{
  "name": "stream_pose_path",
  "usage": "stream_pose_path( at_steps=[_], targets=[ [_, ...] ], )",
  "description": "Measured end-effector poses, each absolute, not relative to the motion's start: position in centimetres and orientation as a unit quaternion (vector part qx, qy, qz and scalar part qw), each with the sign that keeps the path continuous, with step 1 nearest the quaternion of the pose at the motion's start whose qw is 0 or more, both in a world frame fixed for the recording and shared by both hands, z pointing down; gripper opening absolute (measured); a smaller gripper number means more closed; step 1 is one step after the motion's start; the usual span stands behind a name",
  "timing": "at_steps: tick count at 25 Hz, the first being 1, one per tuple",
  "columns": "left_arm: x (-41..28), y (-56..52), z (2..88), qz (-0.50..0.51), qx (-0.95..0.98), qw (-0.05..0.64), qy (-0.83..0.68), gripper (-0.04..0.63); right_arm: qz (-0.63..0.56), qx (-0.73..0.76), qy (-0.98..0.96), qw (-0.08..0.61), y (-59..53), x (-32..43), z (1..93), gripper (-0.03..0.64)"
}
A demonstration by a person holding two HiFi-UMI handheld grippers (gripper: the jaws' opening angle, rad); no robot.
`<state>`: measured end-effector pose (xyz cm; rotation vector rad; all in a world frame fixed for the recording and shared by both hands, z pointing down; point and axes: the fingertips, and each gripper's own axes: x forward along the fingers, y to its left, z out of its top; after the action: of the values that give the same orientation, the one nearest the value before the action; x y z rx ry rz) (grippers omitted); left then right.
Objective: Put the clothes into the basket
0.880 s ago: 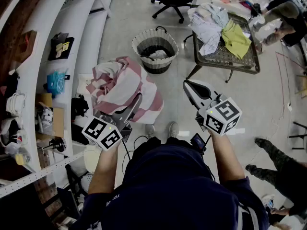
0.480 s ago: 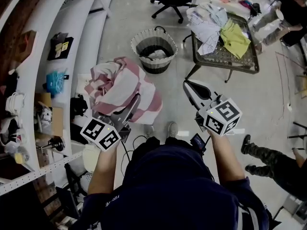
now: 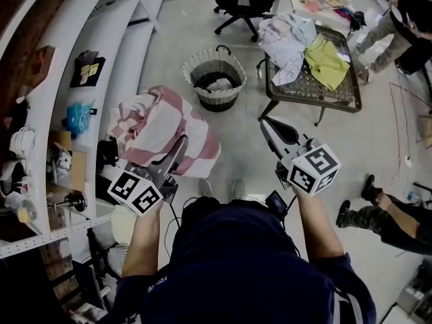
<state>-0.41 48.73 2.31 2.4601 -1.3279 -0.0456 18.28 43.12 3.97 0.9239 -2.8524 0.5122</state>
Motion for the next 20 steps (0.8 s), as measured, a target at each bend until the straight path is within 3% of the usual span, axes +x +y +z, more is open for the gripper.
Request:
stream_pose_path(
  at_steps=[20],
  targets=[
    [-1.9,40.5,4.0,-0.035,0.857,0.183,-0.481,0.161,0.190,0.310,-0.930,0.062,35.7,19.7,6.1,0.006]
  ],
)
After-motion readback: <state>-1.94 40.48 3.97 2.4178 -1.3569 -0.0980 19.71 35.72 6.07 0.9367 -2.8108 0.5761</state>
